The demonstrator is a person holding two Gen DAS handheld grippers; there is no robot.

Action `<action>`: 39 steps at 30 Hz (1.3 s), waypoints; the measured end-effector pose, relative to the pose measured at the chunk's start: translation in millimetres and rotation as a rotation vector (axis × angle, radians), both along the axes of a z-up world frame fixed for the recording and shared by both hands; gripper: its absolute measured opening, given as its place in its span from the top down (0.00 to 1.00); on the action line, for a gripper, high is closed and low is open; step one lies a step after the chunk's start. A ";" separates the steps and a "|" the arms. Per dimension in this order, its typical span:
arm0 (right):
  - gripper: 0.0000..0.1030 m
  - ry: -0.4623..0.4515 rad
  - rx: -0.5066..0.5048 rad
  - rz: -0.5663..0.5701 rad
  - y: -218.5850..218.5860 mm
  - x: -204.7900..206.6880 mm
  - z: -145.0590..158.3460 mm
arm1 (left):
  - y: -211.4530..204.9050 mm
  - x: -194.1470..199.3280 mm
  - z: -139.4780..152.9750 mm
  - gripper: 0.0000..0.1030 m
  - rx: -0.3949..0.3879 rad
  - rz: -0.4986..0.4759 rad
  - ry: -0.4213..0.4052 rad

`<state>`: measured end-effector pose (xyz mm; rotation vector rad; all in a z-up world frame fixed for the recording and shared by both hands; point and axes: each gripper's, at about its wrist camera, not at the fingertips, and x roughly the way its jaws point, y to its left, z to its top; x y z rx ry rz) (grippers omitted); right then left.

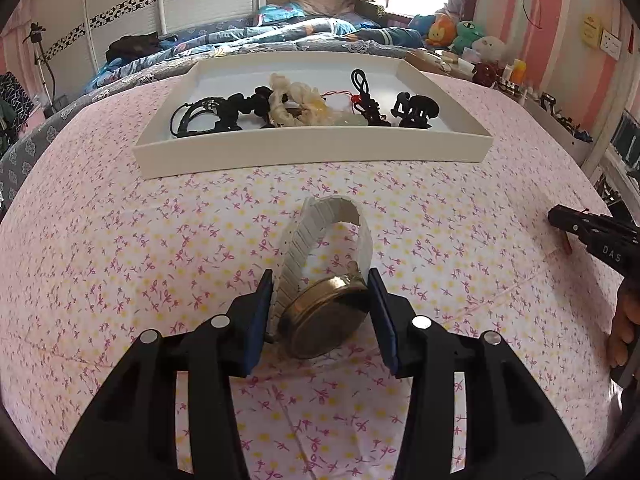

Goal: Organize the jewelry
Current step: 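Close left gripper on the watch band while right gripper closes on the red tassel, then carry the watch and red tassel in both grippers over the tray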

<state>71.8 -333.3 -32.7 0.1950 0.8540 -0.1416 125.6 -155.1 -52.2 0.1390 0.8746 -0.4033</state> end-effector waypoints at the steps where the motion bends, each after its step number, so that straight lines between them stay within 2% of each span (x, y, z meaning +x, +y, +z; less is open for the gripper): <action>1: 0.91 -0.005 0.001 -0.005 -0.9 -0.9 0.7 | 0.0 0.0 1.1 0.57 0.001 -0.003 0.001; 10: 0.91 -0.066 0.021 -0.040 -3.6 -9.5 14.6 | 20.7 0.5 36.8 0.57 0.023 0.020 -0.091; 17: 0.91 -0.153 -0.025 -0.015 6.2 -0.2 61.0 | 42.6 28.8 74.5 0.56 0.001 0.081 -0.167; 21: 0.91 -0.210 -0.042 0.007 13.2 17.9 91.6 | 40.1 46.7 96.9 0.56 -0.030 0.079 -0.204; 25: 0.91 -0.270 -0.041 0.040 25.2 41.7 117.3 | 32.8 62.1 107.4 0.56 -0.064 0.058 -0.218; 29: 0.91 -0.310 -0.018 0.060 35.6 66.9 132.3 | 22.1 77.7 109.6 0.56 -0.082 0.047 -0.230; 33: 0.91 -0.308 -0.017 0.080 45.2 89.8 132.4 | 11.4 93.3 98.8 0.56 -0.040 0.050 -0.237; 37: 0.91 -0.286 -0.052 0.068 47.7 108.7 117.6 | 12.6 111.7 79.1 0.56 -0.041 0.077 -0.214; 39: 0.91 -0.273 -0.015 0.064 43.9 115.0 101.7 | 16.8 117.6 66.7 0.56 -0.062 0.090 -0.197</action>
